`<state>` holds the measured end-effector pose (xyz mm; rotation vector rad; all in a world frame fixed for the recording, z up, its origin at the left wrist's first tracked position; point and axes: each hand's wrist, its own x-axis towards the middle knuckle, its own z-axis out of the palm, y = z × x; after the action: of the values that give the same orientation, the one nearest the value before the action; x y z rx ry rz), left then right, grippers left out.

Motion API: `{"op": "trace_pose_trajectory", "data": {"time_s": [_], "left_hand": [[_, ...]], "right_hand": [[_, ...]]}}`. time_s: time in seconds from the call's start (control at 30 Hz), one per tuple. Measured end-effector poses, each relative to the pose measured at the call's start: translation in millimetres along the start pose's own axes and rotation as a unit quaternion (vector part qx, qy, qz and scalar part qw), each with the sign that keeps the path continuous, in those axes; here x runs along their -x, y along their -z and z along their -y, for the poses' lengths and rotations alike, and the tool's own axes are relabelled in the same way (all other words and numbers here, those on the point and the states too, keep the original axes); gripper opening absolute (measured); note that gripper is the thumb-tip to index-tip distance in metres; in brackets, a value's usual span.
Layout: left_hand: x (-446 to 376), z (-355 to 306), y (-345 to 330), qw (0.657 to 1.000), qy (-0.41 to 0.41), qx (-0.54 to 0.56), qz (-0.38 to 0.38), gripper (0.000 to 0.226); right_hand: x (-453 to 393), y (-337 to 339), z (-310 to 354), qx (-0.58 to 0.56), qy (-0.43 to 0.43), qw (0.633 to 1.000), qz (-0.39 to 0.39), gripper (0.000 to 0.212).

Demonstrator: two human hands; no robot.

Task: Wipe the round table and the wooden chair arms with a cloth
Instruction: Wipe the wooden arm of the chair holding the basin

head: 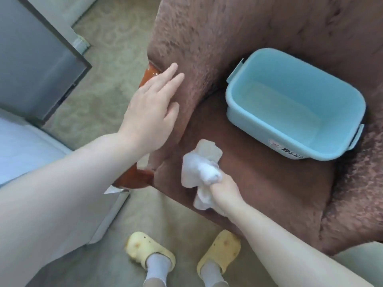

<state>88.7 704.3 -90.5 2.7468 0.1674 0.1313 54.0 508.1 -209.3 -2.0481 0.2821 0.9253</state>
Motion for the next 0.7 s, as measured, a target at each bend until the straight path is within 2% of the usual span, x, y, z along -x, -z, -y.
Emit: {"op": "trace_pose_trajectory", "data": {"time_s": [0.03, 0.07, 0.13, 0.17, 0.23, 0.27, 0.3, 0.37, 0.4, 0.43, 0.5, 0.53, 0.6, 0.63, 0.67, 0.7], "left_hand": [[-2, 7, 8, 1.0, -0.015, 0.012, -0.009, 0.056], [-3, 12, 15, 0.999, -0.016, 0.047, -0.016, 0.055], [-7, 19, 28, 0.982, 0.053, 0.183, -0.018, 0.05], [-11, 21, 34, 0.961, 0.106, 0.256, -0.011, 0.049], [-22, 28, 46, 0.915, 0.183, 0.359, 0.008, 0.051], [-29, 32, 52, 0.885, 0.205, 0.417, 0.023, 0.056], [-35, 38, 57, 0.84, 0.222, 0.493, 0.045, 0.064], [-44, 48, 69, 0.713, 0.258, 0.644, 0.102, 0.083], [-44, 54, 72, 0.669, 0.279, 0.677, 0.128, 0.089], [-42, 62, 73, 0.654, 0.295, 0.68, 0.151, 0.09], [-33, 79, 67, 0.679, 0.319, 0.633, 0.194, 0.082], [-28, 86, 62, 0.702, 0.323, 0.599, 0.21, 0.077], [-23, 98, 56, 0.766, 0.323, 0.515, 0.206, 0.067], [-23, 101, 55, 0.785, 0.331, 0.486, 0.193, 0.064], [-25, 103, 56, 0.793, 0.34, 0.472, 0.181, 0.063], [-28, 104, 57, 0.793, 0.343, 0.473, 0.174, 0.062]], "right_hand": [[2, 5, 24, -0.076, -0.023, 0.997, 0.003, 0.008], [7, 13, 47, -0.151, -0.02, 0.988, -0.026, 0.013], [20, 23, 101, -0.277, 0.085, 0.952, -0.096, 0.006], [25, 24, 132, -0.294, 0.162, 0.934, -0.122, 0.012], [25, 11, 185, -0.218, 0.305, 0.911, -0.172, 0.031], [24, 0, 202, -0.145, 0.34, 0.907, -0.203, 0.041], [22, -16, 213, -0.075, 0.371, 0.898, -0.222, 0.049], [24, -57, 205, 0.011, 0.38, 0.896, -0.229, 0.055], [32, -75, 190, 0.036, 0.383, 0.897, -0.217, 0.054], [40, -88, 172, 0.063, 0.392, 0.897, -0.194, 0.052], [48, -87, 140, 0.16, 0.446, 0.87, -0.138, 0.049], [41, -73, 138, 0.222, 0.484, 0.836, -0.133, 0.047], [17, -42, 152, 0.319, 0.535, 0.759, -0.188, 0.043], [4, -32, 166, 0.324, 0.529, 0.747, -0.239, 0.04], [-4, -30, 181, 0.3, 0.5, 0.76, -0.286, 0.038], [-5, -39, 192, 0.242, 0.463, 0.792, -0.317, 0.038]]}}
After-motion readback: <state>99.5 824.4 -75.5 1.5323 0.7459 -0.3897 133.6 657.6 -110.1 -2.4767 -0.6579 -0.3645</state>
